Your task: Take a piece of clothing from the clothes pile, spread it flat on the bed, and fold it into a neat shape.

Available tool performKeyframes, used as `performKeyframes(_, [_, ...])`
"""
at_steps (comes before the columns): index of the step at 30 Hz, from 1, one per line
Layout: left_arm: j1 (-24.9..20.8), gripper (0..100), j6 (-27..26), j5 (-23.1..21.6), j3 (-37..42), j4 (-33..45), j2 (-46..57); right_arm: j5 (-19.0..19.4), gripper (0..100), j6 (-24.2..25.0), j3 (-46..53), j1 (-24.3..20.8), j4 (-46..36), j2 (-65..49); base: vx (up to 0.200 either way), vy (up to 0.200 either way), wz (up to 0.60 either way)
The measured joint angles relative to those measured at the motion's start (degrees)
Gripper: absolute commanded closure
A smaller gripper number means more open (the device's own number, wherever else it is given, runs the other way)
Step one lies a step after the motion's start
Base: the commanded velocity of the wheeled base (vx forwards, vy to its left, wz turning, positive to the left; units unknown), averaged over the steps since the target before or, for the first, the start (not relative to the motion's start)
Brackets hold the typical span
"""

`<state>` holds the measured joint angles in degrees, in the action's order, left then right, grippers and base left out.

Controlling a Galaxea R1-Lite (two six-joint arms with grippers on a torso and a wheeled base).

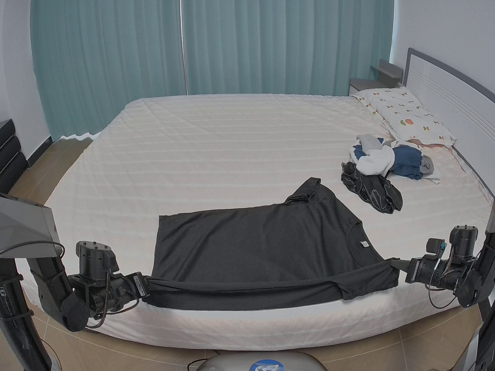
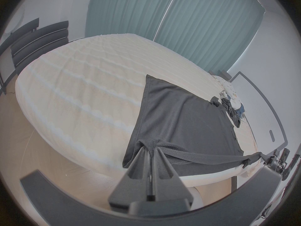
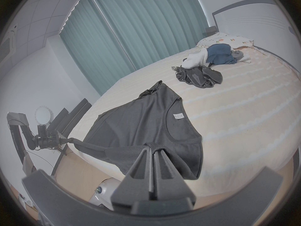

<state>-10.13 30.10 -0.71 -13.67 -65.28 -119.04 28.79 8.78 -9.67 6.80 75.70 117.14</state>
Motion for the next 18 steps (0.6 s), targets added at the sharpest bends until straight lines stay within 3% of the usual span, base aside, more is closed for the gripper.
performKeyframes(9, [0.5,100,0.0,0.0,-3.9,0.0,-3.1,-0.1,100,0.3,-4.3,-0.4,0.0,4.0,0.0,0.0,0.0])
performKeyframes(18, [1.5,100,1.8,0.0,-7.6,0.0,-6.3,-0.3,100,3.8,-8.0,-0.9,0.0,6.9,0.0,0.0,0.0])
